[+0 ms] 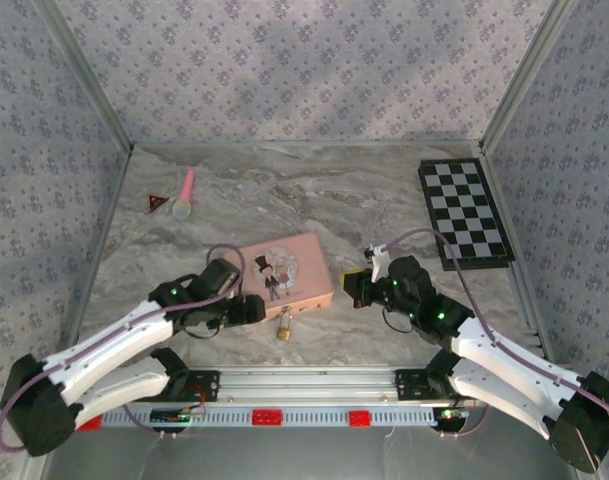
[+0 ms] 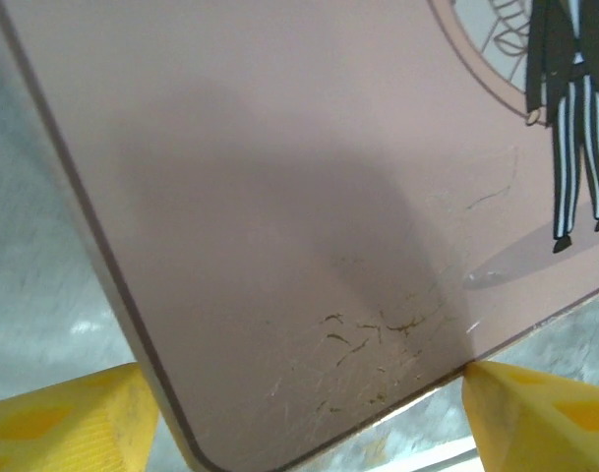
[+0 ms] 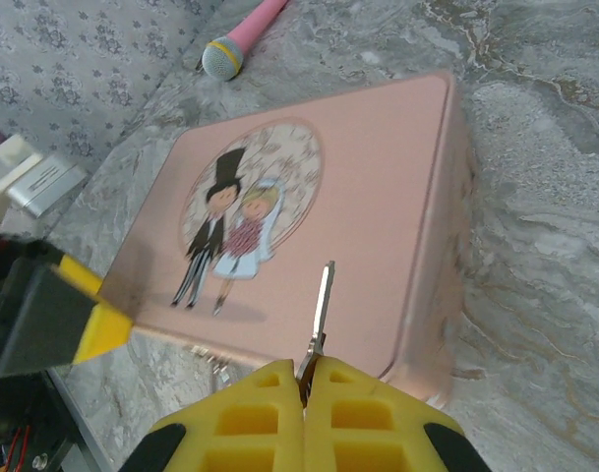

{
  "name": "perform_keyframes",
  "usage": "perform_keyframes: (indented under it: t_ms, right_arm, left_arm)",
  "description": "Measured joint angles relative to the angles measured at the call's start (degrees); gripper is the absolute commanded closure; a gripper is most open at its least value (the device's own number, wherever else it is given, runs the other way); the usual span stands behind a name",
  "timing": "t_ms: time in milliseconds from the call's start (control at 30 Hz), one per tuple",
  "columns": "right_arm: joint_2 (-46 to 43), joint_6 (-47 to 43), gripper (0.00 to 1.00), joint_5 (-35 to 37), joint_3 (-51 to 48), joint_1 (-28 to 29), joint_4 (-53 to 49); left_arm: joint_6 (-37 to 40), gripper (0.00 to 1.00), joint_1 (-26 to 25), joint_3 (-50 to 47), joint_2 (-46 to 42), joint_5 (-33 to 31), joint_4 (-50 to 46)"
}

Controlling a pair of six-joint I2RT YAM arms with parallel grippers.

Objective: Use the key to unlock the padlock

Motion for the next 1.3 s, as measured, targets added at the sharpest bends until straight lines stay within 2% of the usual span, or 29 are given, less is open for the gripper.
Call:
perform_keyframes:
  t_ms: [167, 333, 433, 533, 667, 800, 900, 1000, 1300]
  right_arm:
    - [-1.5, 0.3, 1.0, 0.9, 0.0, 0.0, -1.3]
    - [-2.3, 1.2, 1.0, 1.9, -0.2, 0.0, -1.6]
    - [-2.3, 1.7, 1.0, 2.2, -0.3, 0.0, -1.9]
    - [-2.3, 1.9, 1.0, 2.4, -0.4, 0.1, -1.9]
    - [-2.3, 2.7, 1.0, 2.6, -1.0, 0.1, -1.8]
    - [-1.6, 4.3, 1.0, 2.2, -2.7, 0.2, -0.2]
    - [0.0, 5.8, 1.0, 0.6, -3.8, 0.2, 2.0]
    - [2.4, 7.4, 1.0, -1.0, -4.3, 0.4, 4.2]
    - [9.7, 11.6, 1.0, -6.1, -7.7, 1.7, 9.0]
  left_arm:
    - [7.7, 0.22, 5.4, 7.0, 11.3, -0.6, 6.1]
    - [15.2, 0.23, 9.6, 14.7, 21.2, -4.1, 9.9]
    - [19.4, 0.22, 10.5, 18.1, 23.6, -7.6, 9.9]
    - [21.0, 0.22, 10.3, 17.9, 21.4, -7.2, 10.3]
    - [21.0, 0.22, 7.3, 13.8, 14.6, -5.2, 13.7]
    - [18.9, 0.22, 4.5, 3.3, 9.1, 1.1, 24.5]
    - [15.8, 0.22, 4.5, -3.5, 11.3, 4.5, 32.5]
    - [13.0, 0.22, 4.3, -6.2, 15.8, 6.0, 38.7]
    - [9.8, 0.27, 0.9, -3.9, 25.4, 6.8, 52.0]
